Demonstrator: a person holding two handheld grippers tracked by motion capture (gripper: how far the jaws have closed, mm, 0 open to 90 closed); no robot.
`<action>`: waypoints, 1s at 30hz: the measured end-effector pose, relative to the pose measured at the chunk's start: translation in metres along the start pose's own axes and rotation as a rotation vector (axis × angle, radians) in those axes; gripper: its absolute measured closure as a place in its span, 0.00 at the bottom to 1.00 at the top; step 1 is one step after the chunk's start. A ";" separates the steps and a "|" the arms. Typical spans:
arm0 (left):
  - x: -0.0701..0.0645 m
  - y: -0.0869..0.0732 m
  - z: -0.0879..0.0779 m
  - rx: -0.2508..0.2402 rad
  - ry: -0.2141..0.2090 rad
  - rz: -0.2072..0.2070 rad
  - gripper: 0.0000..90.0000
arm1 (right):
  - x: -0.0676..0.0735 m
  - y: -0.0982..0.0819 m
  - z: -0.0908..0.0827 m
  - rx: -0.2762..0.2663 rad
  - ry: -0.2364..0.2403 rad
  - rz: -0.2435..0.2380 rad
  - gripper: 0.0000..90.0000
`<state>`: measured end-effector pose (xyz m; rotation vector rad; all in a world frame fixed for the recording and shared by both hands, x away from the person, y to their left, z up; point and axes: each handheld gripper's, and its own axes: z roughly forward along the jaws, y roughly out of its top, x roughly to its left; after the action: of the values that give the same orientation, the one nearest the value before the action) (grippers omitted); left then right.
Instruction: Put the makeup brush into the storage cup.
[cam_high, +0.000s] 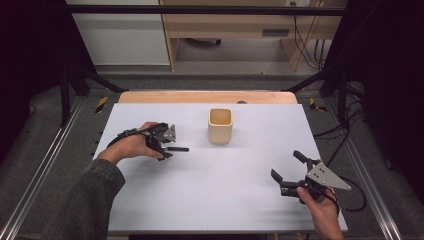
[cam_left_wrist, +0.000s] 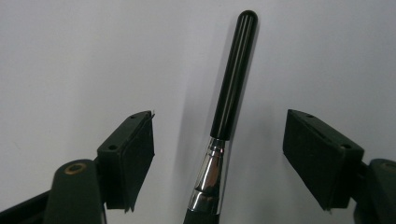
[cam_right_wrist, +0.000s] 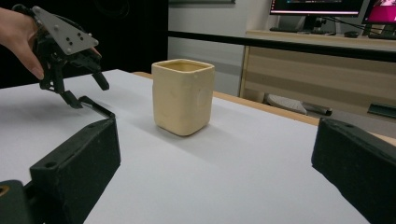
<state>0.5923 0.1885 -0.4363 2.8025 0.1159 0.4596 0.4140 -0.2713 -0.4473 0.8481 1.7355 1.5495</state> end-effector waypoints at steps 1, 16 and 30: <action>0.000 0.000 0.000 0.004 -0.001 0.003 0.28 | 0.000 0.000 0.000 0.000 -0.001 0.003 0.02; 0.000 0.003 0.002 0.001 -0.013 -0.006 0.28 | 0.000 0.001 -0.002 -0.006 -0.005 0.011 0.02; 0.000 0.004 0.001 -0.005 -0.027 -0.006 0.28 | -0.001 0.001 -0.002 -0.005 -0.006 0.016 0.02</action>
<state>0.5929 0.1841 -0.4363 2.8012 0.1166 0.4202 0.4130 -0.2730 -0.4463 0.8654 1.7235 1.5598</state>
